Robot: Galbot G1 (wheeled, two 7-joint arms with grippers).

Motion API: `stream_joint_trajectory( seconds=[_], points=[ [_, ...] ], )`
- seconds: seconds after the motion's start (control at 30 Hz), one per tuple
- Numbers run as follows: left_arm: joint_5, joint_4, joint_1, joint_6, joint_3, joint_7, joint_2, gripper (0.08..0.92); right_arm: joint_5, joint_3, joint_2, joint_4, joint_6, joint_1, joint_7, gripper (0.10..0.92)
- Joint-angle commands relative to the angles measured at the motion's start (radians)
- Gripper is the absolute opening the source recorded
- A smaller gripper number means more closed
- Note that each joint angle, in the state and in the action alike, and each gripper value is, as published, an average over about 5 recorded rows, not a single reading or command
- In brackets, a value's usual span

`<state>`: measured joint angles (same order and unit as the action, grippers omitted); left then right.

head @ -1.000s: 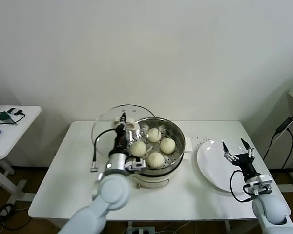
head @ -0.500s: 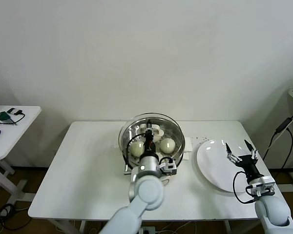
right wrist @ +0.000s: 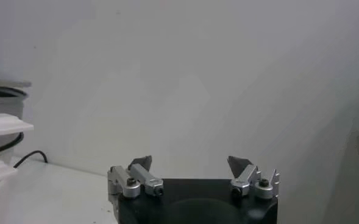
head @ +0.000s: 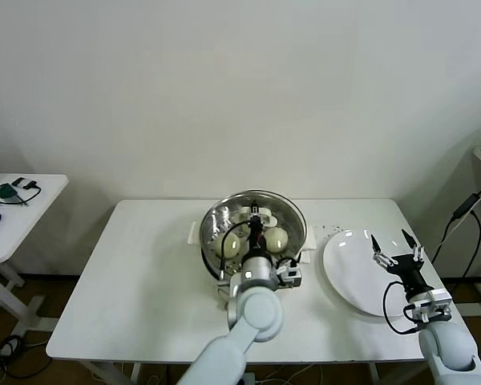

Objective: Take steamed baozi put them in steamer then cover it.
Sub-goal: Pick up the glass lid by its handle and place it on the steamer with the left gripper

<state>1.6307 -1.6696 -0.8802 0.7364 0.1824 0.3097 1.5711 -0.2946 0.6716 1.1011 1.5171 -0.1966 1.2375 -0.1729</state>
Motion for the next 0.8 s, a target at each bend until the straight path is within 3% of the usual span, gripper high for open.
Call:
stream_joint_trajectory(
  seconds=[0.03, 0.8],
  points=[
    [0.025, 0.026, -0.003, 0.040, -0.009, 0.005, 0.019, 0.147, 0.002, 0.003, 0.001, -0.002, -0.002, -0.001, -0.003, 0.823],
    [0.016, 0.039, -0.012, 0.041, -0.020, -0.013, 0.013, 0.147, 0.022, 0.007, 0.013, -0.015, -0.012, -0.011, -0.013, 0.823]
  ],
)
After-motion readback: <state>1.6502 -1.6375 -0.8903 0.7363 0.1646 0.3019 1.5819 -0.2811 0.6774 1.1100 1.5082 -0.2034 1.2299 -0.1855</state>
